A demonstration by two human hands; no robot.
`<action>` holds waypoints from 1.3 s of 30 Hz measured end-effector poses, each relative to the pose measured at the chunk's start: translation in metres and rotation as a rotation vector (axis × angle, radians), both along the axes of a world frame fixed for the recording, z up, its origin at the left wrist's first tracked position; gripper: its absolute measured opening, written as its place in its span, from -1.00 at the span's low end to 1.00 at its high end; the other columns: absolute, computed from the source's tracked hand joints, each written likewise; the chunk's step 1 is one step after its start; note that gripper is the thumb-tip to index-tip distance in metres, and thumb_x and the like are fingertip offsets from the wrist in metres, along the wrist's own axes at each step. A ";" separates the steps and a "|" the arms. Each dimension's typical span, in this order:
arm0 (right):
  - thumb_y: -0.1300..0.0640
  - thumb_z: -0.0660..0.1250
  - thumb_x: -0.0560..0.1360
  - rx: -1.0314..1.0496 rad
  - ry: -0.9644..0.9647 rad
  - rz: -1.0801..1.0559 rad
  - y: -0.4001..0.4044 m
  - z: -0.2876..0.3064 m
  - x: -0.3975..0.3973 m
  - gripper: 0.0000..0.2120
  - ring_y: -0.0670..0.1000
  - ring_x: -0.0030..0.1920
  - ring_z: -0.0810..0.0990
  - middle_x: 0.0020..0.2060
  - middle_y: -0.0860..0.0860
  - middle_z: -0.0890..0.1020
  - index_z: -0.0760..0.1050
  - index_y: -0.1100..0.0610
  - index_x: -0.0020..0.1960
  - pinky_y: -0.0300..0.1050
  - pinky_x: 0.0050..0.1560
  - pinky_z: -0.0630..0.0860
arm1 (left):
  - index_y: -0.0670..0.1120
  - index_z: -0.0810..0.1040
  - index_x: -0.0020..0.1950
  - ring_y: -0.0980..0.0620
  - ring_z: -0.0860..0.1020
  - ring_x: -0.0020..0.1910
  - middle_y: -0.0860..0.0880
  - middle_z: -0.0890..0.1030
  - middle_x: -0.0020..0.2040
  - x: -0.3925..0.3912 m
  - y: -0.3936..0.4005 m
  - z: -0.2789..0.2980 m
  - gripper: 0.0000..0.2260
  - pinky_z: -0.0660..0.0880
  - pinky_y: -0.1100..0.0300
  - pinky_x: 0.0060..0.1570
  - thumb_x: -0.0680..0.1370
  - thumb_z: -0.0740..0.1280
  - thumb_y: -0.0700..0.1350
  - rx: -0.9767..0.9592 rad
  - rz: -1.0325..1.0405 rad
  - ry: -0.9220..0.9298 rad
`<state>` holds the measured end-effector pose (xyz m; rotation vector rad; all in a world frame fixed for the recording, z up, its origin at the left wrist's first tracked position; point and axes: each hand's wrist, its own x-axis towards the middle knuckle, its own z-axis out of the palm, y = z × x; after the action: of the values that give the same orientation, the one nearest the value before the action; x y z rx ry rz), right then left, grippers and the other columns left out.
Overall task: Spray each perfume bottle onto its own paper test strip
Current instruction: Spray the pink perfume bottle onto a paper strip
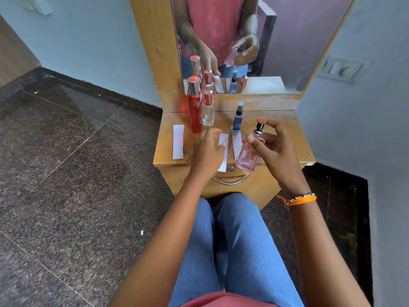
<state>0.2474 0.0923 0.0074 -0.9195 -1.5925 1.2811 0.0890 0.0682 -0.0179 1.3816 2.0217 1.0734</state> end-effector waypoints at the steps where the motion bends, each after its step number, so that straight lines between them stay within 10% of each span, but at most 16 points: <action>1: 0.22 0.37 0.49 -0.013 0.021 -0.005 0.000 0.000 0.000 -0.67 0.07 -0.07 0.68 -0.10 0.16 0.69 0.39 0.01 0.19 -0.07 -0.06 0.60 | -0.11 0.40 0.31 -0.10 0.41 0.23 -0.08 0.44 0.24 0.001 0.005 -0.002 -0.65 0.36 0.08 0.24 0.53 0.31 -0.17 -0.053 -0.002 0.089; 7: 0.24 0.38 0.48 -0.062 0.066 0.003 0.000 -0.002 -0.004 -0.67 0.23 -0.08 0.66 -0.13 0.18 0.69 0.35 0.09 0.17 0.22 -0.01 0.59 | -0.13 0.36 0.34 -0.15 0.25 0.29 -0.12 0.31 0.36 0.009 0.015 -0.002 -0.63 0.24 0.06 0.27 0.54 0.29 -0.15 -0.162 0.032 0.344; 17: 0.22 0.17 0.59 -0.257 0.323 0.126 -0.008 0.002 -0.013 -0.74 -0.01 -0.17 0.59 -0.18 0.09 0.56 0.30 0.02 0.25 -0.02 -0.35 0.62 | -0.10 0.39 0.13 0.06 0.50 -0.18 -0.06 0.59 -0.12 -0.001 0.006 0.005 -0.72 0.29 0.39 -0.36 0.48 0.37 -0.25 0.011 0.145 -0.047; 24: 0.10 0.16 0.53 -0.513 0.621 0.344 -0.013 -0.002 -0.014 -0.70 -0.04 -0.44 0.54 -0.27 0.07 0.58 0.32 0.01 0.26 -0.24 -0.50 0.51 | -0.08 0.48 -0.17 0.18 0.52 -0.28 0.07 0.55 -0.30 -0.007 -0.009 0.017 -0.84 0.39 0.43 -0.32 0.41 0.46 -0.20 0.064 0.142 -0.164; 30: 0.05 0.59 0.24 -0.635 0.800 0.451 -0.013 -0.018 -0.016 -0.38 -0.17 -0.50 0.48 -0.24 0.04 0.54 0.38 0.01 0.21 -0.39 -0.57 0.44 | -0.07 0.50 -0.18 0.19 0.53 -0.26 0.00 0.60 -0.25 -0.006 -0.016 0.021 -0.84 0.42 0.36 -0.23 0.40 0.46 -0.21 0.064 0.120 -0.310; 39: 0.08 0.47 0.34 -0.705 0.944 0.497 -0.011 -0.027 -0.018 -0.36 -0.12 -0.45 0.49 -0.20 0.07 0.62 0.24 0.20 0.29 -0.29 -0.46 0.53 | -0.09 0.59 -0.13 0.23 0.55 -0.22 0.06 0.61 -0.23 -0.004 -0.020 0.026 -0.90 0.45 0.52 -0.24 0.42 0.44 -0.25 0.105 0.090 -0.372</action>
<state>0.2290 0.0808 -0.0195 -0.1637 -0.6043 2.2549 0.0851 0.0484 0.0078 1.0517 1.7889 1.3790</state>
